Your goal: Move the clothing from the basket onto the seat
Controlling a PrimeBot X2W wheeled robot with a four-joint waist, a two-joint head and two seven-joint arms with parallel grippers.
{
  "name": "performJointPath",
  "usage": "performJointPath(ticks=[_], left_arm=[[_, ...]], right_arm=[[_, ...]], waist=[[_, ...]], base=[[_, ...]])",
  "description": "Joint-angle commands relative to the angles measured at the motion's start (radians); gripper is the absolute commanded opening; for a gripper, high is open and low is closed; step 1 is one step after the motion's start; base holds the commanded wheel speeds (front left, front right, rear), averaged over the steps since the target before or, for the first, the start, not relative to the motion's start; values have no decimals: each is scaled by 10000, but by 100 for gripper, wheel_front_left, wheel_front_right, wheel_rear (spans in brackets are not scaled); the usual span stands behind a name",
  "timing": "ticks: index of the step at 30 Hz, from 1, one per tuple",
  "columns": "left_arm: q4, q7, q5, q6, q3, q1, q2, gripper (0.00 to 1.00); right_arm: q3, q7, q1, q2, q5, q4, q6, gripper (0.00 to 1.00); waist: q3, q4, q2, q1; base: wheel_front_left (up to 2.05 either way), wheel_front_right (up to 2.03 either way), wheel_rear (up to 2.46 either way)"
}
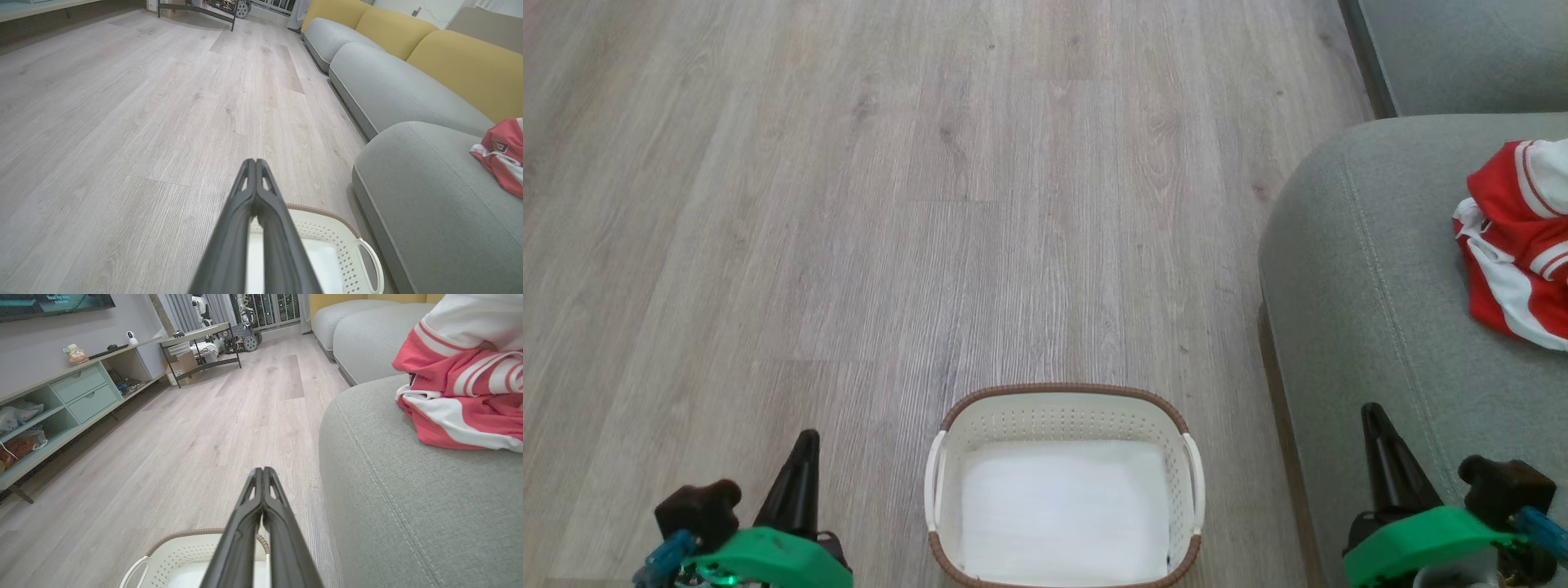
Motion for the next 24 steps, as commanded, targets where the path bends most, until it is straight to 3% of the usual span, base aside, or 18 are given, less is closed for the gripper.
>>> performJointPath(ticks=[1, 24], left_arm=[[-320, 66, -217, -61, 188, -392, 4, 0], [-359, 726, -2388, -249, 812, -624, -246, 0]], right_arm=[[-86, 95, -390, 1, 256, -315, 0, 0], [-278, 744, -707, 110, 2686, -214, -1, 0]], waist=[[0, -6, -1, 0], [14, -125, -1, 0]], base=[[0, 0, 0], [0, 0, 0]])
